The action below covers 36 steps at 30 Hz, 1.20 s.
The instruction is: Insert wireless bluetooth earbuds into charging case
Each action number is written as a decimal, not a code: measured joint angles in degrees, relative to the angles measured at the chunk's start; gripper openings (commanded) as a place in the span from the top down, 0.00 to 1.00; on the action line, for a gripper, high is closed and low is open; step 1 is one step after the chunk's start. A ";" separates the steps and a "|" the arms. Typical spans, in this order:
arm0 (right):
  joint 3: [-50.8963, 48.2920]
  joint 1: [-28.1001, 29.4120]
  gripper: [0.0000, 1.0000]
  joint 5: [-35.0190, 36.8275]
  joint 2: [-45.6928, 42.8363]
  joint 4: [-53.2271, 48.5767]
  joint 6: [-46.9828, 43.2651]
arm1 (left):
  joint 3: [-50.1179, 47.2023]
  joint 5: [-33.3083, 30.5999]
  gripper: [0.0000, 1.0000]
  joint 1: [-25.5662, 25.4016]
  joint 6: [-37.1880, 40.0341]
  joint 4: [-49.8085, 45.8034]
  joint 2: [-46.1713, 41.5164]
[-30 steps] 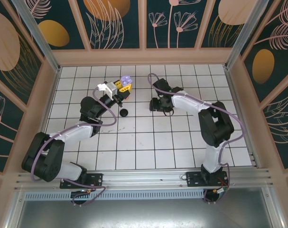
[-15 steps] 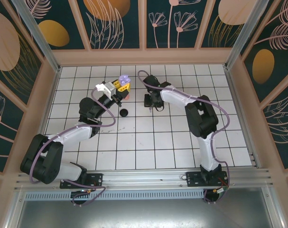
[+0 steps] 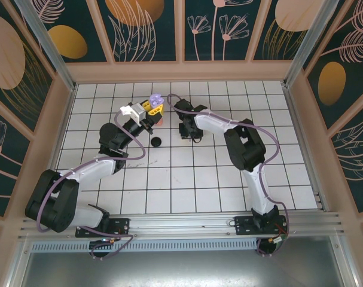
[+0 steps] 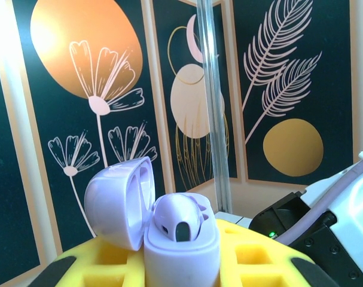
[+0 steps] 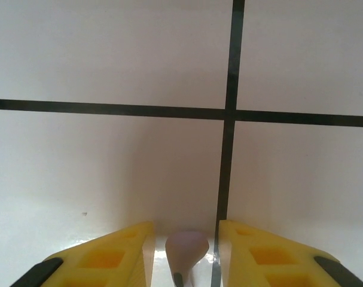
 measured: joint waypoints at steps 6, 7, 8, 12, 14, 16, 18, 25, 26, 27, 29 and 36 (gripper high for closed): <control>0.13 0.04 0.68 0.52 0.20 -0.09 0.00 | -0.13 0.00 1.00 0.00 0.20 0.02 0.00; 0.13 0.04 0.68 0.57 0.20 -0.07 -0.02 | -0.13 0.02 1.00 0.00 0.20 0.02 0.00; 0.13 0.04 0.69 0.61 0.20 -0.07 -0.02 | -0.15 0.02 1.00 0.00 0.22 0.00 0.00; 0.13 0.04 0.73 0.55 0.24 0.11 0.02 | -0.15 0.02 1.00 0.00 0.22 -0.02 0.00; 0.13 0.04 0.77 0.52 0.24 0.17 -0.04 | -0.15 0.02 1.00 0.00 0.35 -0.04 0.00; 0.13 0.04 0.79 0.52 0.24 0.31 -0.07 | -0.15 0.04 1.00 0.00 0.39 -0.09 0.00; 0.13 0.04 0.82 0.52 0.24 0.33 -0.02 | -0.15 0.04 1.00 0.00 0.39 -0.24 -0.02; -1.33 -0.09 0.83 1.03 -1.16 1.40 0.00 | -0.15 0.31 1.00 0.00 0.39 -1.46 -0.48; -2.14 -0.15 0.84 1.18 -2.03 1.62 0.00 | -0.15 0.37 1.00 0.00 0.39 -1.79 -0.74; -2.86 -0.24 0.84 1.27 -3.13 1.66 0.02 | -0.15 0.50 1.00 0.00 0.42 -1.99 -1.01; -3.93 -0.31 0.84 1.57 -5.75 2.12 0.02 | -0.15 0.96 1.00 0.00 0.52 -2.43 -1.42; -5.46 -0.57 0.84 1.60 -21.73 6.32 -0.04 | -0.15 3.58 1.00 0.00 1.95 -3.48 -1.81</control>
